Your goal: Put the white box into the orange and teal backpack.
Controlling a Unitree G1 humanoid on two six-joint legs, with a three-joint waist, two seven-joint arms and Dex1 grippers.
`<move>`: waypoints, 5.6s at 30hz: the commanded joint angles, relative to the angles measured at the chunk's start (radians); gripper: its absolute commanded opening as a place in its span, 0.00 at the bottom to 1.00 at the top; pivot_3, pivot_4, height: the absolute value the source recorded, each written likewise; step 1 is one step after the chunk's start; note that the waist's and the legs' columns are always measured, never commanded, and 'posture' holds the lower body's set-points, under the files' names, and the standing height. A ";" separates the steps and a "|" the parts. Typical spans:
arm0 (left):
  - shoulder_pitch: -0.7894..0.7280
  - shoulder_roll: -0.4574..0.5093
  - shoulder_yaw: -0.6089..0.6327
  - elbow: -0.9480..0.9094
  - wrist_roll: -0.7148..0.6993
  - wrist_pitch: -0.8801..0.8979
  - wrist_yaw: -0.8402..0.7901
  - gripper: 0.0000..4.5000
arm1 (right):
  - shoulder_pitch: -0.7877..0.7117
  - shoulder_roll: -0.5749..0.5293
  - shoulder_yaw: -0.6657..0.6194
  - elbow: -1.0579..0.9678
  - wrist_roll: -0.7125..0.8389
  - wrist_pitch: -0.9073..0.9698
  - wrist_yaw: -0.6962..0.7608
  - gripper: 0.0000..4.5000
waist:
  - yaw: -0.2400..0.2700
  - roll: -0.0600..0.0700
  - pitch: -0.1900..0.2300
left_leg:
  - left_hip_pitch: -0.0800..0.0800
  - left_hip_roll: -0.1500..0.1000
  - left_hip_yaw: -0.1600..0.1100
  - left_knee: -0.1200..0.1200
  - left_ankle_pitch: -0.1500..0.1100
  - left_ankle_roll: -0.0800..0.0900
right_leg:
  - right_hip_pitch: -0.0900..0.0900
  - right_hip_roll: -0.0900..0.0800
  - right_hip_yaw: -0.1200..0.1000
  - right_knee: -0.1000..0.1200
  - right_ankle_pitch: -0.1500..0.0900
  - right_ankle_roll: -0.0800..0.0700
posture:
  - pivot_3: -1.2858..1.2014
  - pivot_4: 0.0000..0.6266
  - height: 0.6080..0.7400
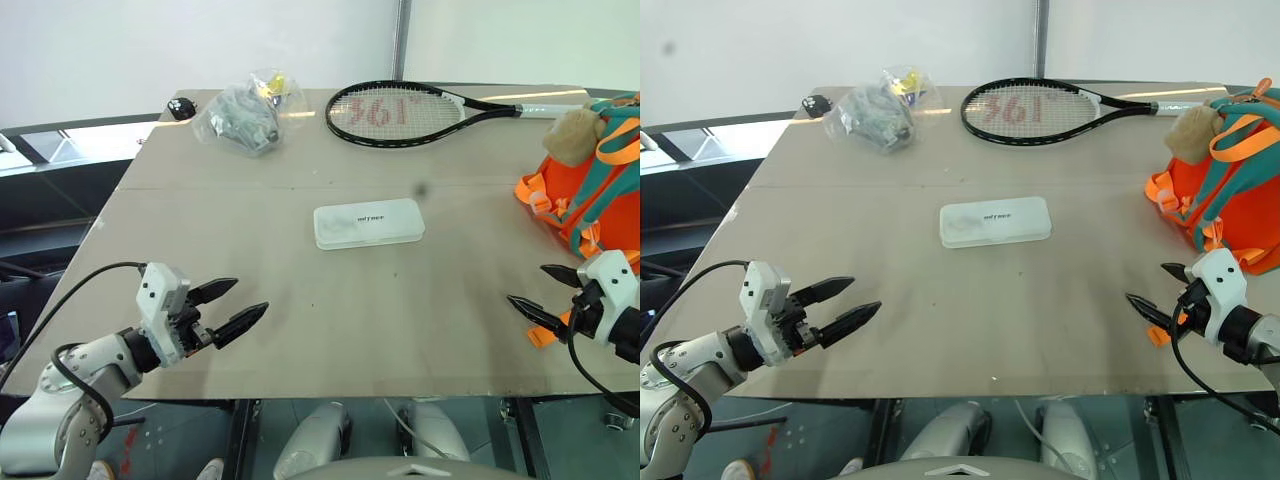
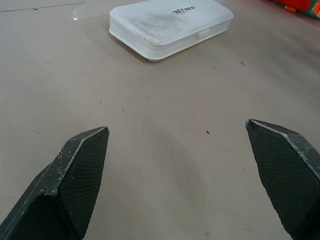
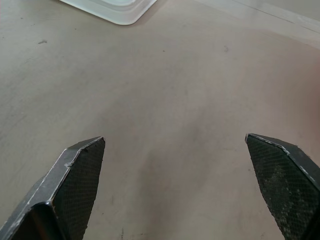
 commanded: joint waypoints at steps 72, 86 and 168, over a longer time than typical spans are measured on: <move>-0.562 -0.195 -0.203 0.209 -0.024 0.569 0.375 0.17 | -0.593 0.127 0.424 0.204 -0.240 0.183 -0.068 0.00 | -0.033 -0.003 0.000 | 0.001 0.002 0.009 0.004 0.000 0.000 | -0.007 0.004 0.011 0.011 0.001 0.001 | 0.52 0.24 0.99; -0.705 -0.211 -0.049 0.511 -0.268 0.876 0.282 0.99 | -0.932 0.181 0.546 0.776 -0.371 -0.173 0.028 0.00 | -0.032 -0.004 0.001 | -0.001 0.002 0.008 0.004 0.000 0.000 | -0.008 0.004 0.009 0.009 0.001 0.001 | 0.52 0.24 0.99; -0.784 -0.470 -0.124 0.342 0.055 0.029 0.589 0.21 | -1.242 0.227 0.280 0.846 -0.196 -0.362 -0.021 0.01 | -0.041 -0.010 0.004 | -0.003 0.007 0.025 0.007 -0.001 0.000 | -0.013 0.009 0.022 0.012 0.002 0.003 | 0.52 0.24 0.99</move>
